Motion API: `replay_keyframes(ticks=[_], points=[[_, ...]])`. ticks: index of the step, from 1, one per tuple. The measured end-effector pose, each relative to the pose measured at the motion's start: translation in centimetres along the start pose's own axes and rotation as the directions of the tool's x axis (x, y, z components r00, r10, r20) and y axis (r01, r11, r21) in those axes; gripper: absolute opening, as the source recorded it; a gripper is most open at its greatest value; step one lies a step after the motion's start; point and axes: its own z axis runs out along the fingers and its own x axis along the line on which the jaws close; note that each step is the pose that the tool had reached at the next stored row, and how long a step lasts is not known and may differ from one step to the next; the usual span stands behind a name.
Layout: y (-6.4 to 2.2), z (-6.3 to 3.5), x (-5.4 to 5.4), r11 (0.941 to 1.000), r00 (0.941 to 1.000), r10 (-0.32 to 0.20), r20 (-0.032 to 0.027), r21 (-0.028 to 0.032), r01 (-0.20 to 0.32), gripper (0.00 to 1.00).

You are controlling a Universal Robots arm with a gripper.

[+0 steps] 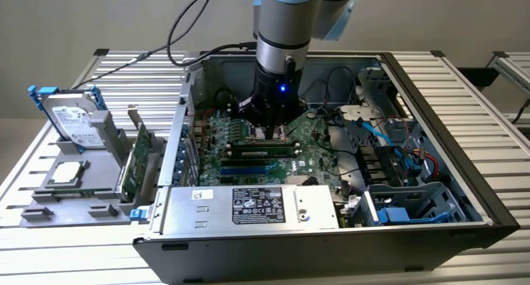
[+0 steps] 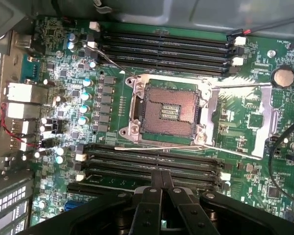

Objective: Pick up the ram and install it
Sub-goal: 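Press down the ram until it locks into place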

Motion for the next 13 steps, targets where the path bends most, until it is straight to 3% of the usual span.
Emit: replay_keyframes(ticks=[3, 13], points=[[-0.02, -0.02, 0.00, 0.9997, 0.9998, 0.021, 0.0005, 0.0082, -0.021, 0.11], [-0.76, -0.52, 0.09, 0.9986, 0.9988, 0.048, 0.0012, 0.0233, -0.048, 0.11]])
